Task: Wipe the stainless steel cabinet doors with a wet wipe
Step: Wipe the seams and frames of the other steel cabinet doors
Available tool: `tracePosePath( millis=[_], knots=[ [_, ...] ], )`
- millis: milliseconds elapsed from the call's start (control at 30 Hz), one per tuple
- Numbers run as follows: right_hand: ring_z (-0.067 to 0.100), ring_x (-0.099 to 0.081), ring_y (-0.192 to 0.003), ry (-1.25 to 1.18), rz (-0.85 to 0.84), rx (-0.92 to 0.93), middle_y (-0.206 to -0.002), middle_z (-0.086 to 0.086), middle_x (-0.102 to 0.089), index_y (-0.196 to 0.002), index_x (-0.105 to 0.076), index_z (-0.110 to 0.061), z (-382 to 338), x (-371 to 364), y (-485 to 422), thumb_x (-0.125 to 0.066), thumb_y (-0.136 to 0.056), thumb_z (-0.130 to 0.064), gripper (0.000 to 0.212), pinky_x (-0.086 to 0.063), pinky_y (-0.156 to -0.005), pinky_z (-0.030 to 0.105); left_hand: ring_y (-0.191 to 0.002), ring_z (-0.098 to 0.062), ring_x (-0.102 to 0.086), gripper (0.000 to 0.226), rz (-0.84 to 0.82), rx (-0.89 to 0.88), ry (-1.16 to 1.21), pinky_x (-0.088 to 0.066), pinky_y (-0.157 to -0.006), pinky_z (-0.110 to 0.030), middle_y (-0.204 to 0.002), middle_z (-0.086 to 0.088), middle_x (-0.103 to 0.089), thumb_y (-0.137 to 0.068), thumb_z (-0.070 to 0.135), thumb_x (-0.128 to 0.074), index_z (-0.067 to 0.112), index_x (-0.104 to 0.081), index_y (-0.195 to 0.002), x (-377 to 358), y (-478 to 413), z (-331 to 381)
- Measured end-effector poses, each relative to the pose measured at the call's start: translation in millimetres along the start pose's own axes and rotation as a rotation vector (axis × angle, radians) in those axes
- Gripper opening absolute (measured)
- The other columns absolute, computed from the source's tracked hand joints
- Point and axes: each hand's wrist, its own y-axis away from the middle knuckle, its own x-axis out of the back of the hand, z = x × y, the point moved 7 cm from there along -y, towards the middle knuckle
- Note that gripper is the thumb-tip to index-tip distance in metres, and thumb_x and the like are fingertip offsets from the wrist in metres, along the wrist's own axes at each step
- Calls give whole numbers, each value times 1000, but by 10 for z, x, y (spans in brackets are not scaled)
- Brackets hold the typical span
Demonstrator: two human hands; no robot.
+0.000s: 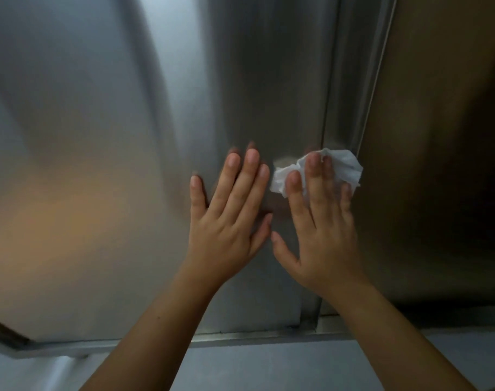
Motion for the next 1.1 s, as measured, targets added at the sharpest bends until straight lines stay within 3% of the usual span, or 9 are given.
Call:
tracePosePath(
  millis=[233,333,433,667,1100],
  knots=[
    [29,1,-145,-2,9,48,-156,3,18,-150,7,-15,39,-150,233,-38,-93,-44,78,-6,-117,46,-145,-19,-1,61,22,121,-23,4,-114,-47,-156,-6,1,-97,36,-37,6,-21,-147,-46,36,35],
    [29,-1,-145,-17,-4,30,-157,4,16,-151,4,-14,25,-289,485,-41,-91,-42,80,-7,-118,45,-145,-18,0,60,8,169,-26,3,-114,-46,-156,-13,-13,-96,37,-37,5,-24,-145,-82,112,67],
    [28,0,-145,-26,-1,22,-157,4,16,-151,3,-14,16,-335,554,-44,-89,-39,82,-6,-118,44,-145,-19,0,59,-7,165,-31,2,-114,-47,-156,-11,-6,-97,36,-36,4,-24,-146,-109,236,102],
    [31,1,-145,-25,18,28,-155,5,16,-150,1,-12,-9,-267,400,-42,-91,-43,79,-8,-117,48,-146,-20,0,67,-16,123,-58,3,-115,-47,-159,0,9,-98,38,-35,12,-6,-152,-171,547,138],
    [30,2,-145,-13,-2,-32,-157,6,17,-151,6,-13,-50,-650,1007,-39,-92,-45,81,-3,-118,45,-145,-18,8,81,-136,205,14,4,-114,-51,-157,3,18,-93,47,-41,16,5,-152,-301,999,338]
  ],
)
